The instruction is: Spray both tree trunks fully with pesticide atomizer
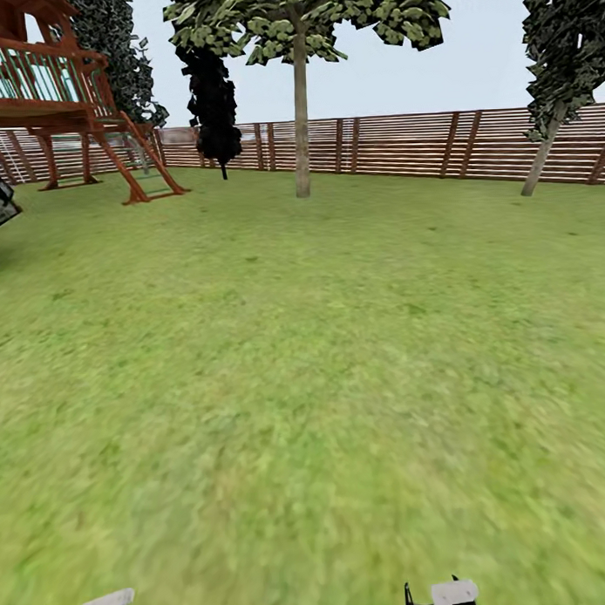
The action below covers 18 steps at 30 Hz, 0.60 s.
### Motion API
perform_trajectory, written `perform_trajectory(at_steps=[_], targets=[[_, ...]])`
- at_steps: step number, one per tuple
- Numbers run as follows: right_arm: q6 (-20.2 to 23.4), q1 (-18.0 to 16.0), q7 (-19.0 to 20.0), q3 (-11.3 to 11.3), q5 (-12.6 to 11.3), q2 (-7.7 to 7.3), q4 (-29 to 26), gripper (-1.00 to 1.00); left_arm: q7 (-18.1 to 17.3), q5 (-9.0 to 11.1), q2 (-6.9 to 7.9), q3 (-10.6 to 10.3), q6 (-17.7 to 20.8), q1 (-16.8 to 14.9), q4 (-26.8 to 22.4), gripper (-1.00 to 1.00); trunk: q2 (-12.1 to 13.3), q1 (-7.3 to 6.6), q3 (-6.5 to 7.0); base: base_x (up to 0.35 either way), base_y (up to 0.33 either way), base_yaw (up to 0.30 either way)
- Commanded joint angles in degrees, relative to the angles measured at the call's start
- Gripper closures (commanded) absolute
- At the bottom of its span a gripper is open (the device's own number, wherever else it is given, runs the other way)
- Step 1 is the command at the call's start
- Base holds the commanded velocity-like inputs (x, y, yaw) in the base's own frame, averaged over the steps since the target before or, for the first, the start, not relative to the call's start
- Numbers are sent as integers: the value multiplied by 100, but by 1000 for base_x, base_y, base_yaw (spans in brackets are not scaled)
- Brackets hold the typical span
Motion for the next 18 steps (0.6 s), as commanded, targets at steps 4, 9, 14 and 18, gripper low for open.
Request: perform_trajectory(at_steps=[4, 9, 14, 18], targets=[[-1, 1, 0, 0, -2, 0, 0, -100, 4, 0, 0, 0, 0, 0, 0, 100, 0, 0, 0, 340, 0, 0], [0, 3, 0, -3, -2, 0, 0, -100, 2, -4, 0, 1, 0, 0, 0, 100, 0, 0, 0, 340, 0, 0], [1, 0, 0, 0, -1, 0, 0, -100, 2, -8, 0, 1, 0, 0, 0, 100, 0, 0, 0, 340, 0, 0], [1, 0, 0, 0, -2, 0, 0, -100, 6, -8, 0, 1, -3, 0, 0, 100, 0, 0, 0, 340, 0, 0]])
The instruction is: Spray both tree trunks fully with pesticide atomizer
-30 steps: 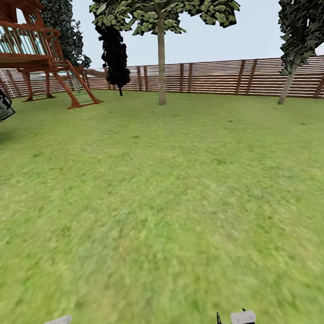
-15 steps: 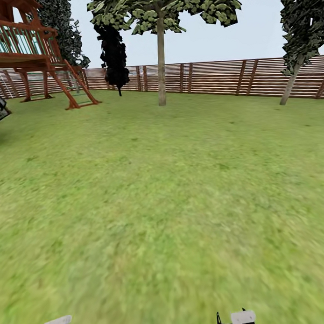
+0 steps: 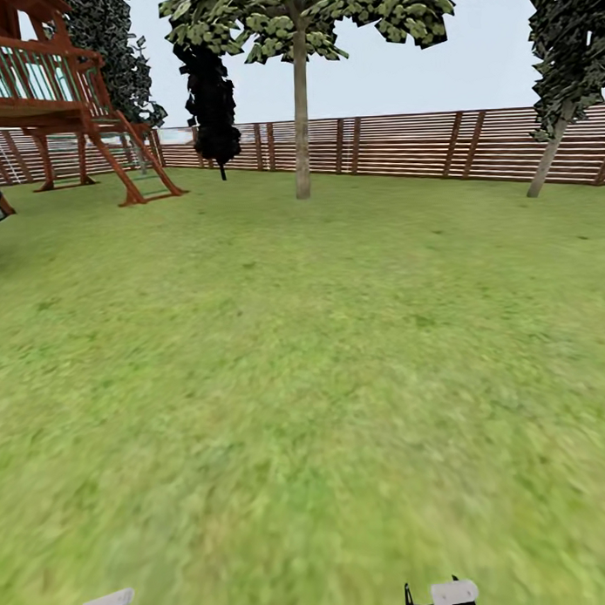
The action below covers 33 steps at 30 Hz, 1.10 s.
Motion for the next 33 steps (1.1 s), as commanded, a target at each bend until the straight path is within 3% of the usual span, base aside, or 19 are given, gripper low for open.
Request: perform_trajectory(at_steps=[1, 33], targets=[[-2, -1, 0, 0, 1, 0, 0, -100, 4, -1, 0, 4, -1, 0, 0, 100, 0, 0, 0, 340, 0, 0], [-6, 1, 9, 0, 8, -9, 0, -100, 2, -1, 1, 3, -1, 0, 0, 100, 0, 0, 0, 340, 0, 0]])
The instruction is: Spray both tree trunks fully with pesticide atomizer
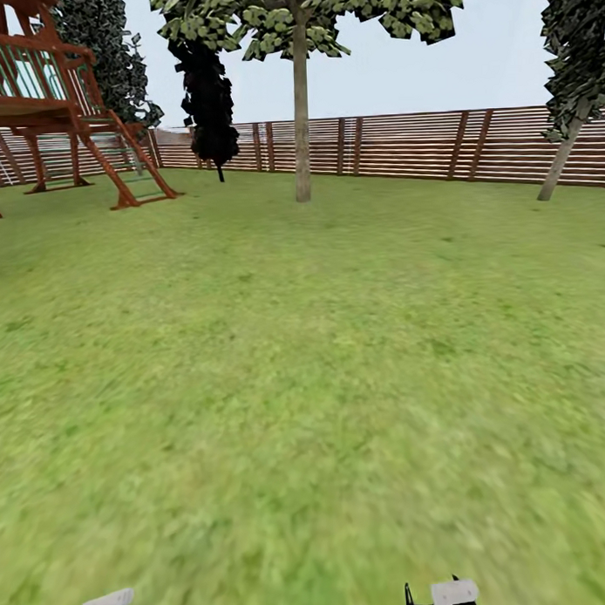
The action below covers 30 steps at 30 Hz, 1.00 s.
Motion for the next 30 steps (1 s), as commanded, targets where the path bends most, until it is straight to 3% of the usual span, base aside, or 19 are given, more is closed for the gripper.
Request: perform_trajectory(at_steps=[1, 30], targets=[[-1, 0, 0, 0, 0, 0, 0, -100, 7, 0, -1, -1, 2, 0, 0, 100, 0, 0, 0, 340, 0, 0], [3, -1, 0, 5, 1, -44, 9, -100, 9, 8, -1, 1, 5, 0, 0, 100, 0, 0, 0, 340, 0, 0]])
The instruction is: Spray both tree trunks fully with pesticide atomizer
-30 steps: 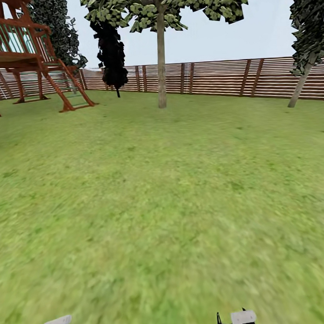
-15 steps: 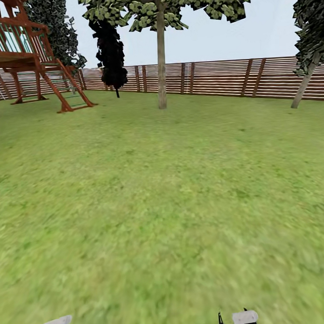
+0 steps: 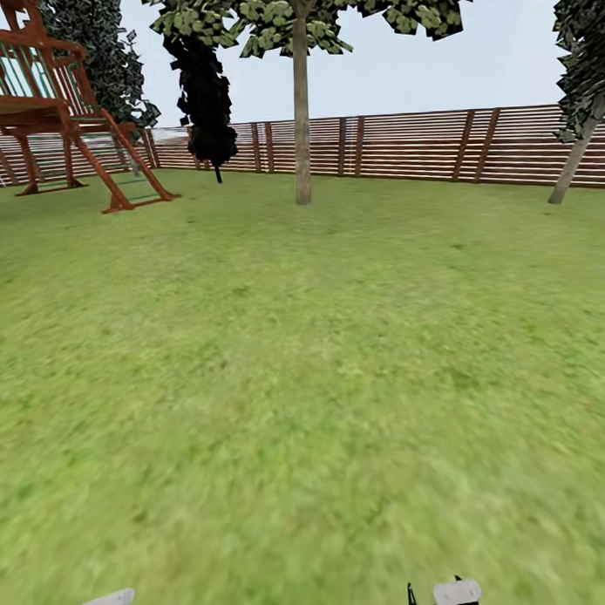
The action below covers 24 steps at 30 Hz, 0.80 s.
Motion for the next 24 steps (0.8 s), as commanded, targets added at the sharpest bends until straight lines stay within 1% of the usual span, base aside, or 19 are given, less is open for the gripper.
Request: perform_trajectory(at_steps=[1, 24], targets=[[2, 0, 0, -1, 0, 0, 0, -100, 5, -1, 0, -2, 1, 0, 0, 100, 0, 0, 0, 340, 0, 0], [0, -1, 0, -5, -1, 0, -1, -100, 5, -9, 0, 0, -4, 0, 0, 100, 0, 0, 0, 340, 0, 0]])
